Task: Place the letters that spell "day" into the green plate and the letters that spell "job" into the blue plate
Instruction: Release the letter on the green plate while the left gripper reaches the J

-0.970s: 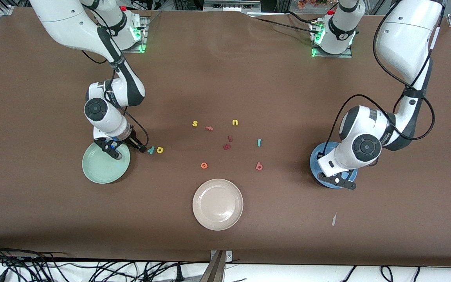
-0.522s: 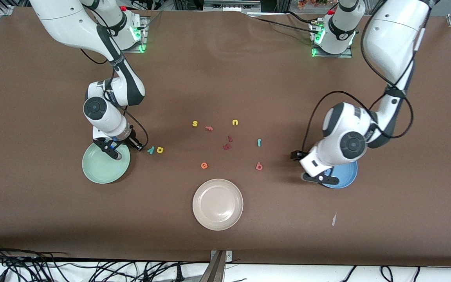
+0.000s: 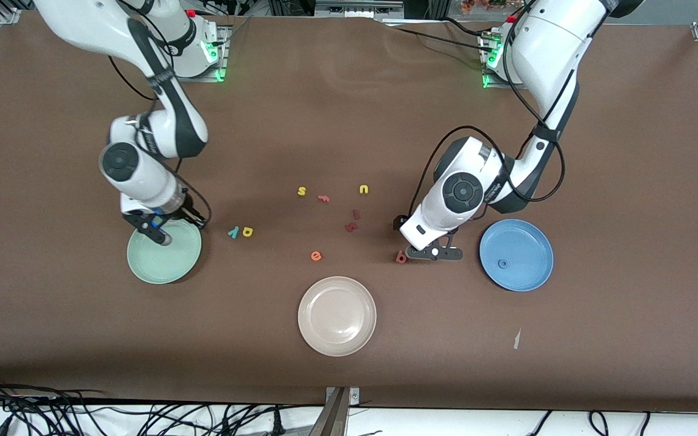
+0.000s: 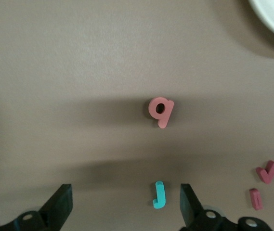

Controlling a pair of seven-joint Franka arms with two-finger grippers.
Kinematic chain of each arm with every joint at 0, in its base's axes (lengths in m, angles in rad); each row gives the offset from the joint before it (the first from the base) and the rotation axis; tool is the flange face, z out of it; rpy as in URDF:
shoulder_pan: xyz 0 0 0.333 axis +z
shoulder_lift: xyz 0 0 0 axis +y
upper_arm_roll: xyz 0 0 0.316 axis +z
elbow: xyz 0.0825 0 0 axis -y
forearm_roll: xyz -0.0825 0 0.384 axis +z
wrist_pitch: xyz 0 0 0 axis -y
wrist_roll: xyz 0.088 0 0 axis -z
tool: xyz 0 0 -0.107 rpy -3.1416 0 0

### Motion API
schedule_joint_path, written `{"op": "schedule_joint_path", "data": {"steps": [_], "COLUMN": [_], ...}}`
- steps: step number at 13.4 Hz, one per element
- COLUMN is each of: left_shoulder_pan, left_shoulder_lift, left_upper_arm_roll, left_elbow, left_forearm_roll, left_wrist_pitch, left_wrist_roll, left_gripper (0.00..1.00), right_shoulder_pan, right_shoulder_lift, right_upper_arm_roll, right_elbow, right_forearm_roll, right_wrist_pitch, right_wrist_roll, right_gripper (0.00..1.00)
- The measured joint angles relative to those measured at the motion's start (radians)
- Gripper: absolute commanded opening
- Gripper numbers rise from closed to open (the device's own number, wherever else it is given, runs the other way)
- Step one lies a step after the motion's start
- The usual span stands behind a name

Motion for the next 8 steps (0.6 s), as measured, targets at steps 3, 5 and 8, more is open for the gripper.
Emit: {"op": "schedule_joint_path", "data": {"steps": [3, 5, 8], "left_shoulder_pan": [-0.030, -0.046, -0.054], "left_shoulder_lift": [0.022, 0.026, 0.027], "left_upper_arm_roll": [0.000, 0.000, 0.000], "left_elbow": [-0.023, -0.058, -0.099], "left_forearm_roll": [0.000, 0.000, 0.000], "left_wrist_pitch": [0.035, 0.081, 0.122], "left_wrist_roll": [-0.087, -0.128, -0.152], "left_gripper": [0.94, 0.91, 0.78], "right_shoulder_pan": [-0.083, -0.110, -0.109], "right_shoulder_lift": [-0.063, -0.039, 0.017], "right_upper_arm_roll": [-0.002, -0.002, 0.002], "right_elbow": [-0.007, -0.015, -0.018], "right_forearm_roll": [0.000, 0.000, 0.000], "right_wrist_pitch": [-0.057, -0.024, 0.056], "right_wrist_roll": [-0.168, -0.209, -0.211], "right_gripper": [0.27, 0.51, 0.63]}}
